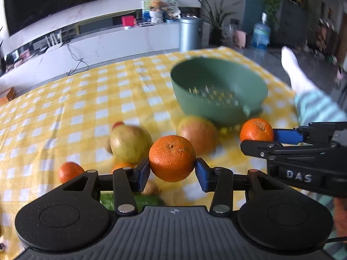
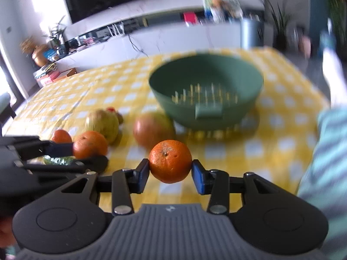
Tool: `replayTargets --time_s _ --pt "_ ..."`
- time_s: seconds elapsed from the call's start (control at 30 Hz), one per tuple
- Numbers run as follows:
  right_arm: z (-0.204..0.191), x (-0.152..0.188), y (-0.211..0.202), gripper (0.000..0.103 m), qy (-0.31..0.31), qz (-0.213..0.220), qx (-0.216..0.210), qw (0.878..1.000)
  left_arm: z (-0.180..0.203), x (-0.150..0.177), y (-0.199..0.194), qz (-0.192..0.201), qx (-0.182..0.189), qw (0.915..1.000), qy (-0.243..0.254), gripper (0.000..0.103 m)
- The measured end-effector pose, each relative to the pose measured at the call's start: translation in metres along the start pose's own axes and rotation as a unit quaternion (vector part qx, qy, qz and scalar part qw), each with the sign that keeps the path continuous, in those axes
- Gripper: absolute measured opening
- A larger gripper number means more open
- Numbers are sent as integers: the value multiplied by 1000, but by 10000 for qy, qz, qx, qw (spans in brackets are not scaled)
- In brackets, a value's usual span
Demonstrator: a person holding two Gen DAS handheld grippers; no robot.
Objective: Organize fruits
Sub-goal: 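Carry both oranges over the green colander and open both tools to drop them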
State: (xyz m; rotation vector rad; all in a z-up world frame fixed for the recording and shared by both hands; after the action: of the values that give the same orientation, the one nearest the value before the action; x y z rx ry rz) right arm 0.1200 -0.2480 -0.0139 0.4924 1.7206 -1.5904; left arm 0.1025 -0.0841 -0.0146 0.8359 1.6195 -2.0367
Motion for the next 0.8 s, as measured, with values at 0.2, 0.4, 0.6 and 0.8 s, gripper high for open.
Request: replayTargets --time_s 0.2,0.4,0.6,0.8 --pt "26 -62 -7 40 -590 553 382 9960 8 -56 -10 137 55 9990 -412 51" --pt "60 -118 14 40 -977 590 615 9916 18 -104 10 -6 297 9966 -767 51" --pt "77 -112 63 40 -896 150 418 9950 34 -111 61 -614 552 9934 -794 51" --pt "90 -89 86 40 -850 -262 168 9959 44 -108 103 -1084 566 9907 -600 51"
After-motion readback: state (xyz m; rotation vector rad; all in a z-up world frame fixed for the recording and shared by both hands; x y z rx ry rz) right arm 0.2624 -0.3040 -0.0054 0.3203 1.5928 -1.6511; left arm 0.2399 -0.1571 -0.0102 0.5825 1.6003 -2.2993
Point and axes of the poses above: each gripper's, at about its wrist camera, not at the fingertips, and y roughly the way its jaws point, z to its right, x to its underside, the point moved 6 cm from there along y, roughly the way its jaws point, and after that the axes turned 11 degrees about -y, right-handed, at the moved point
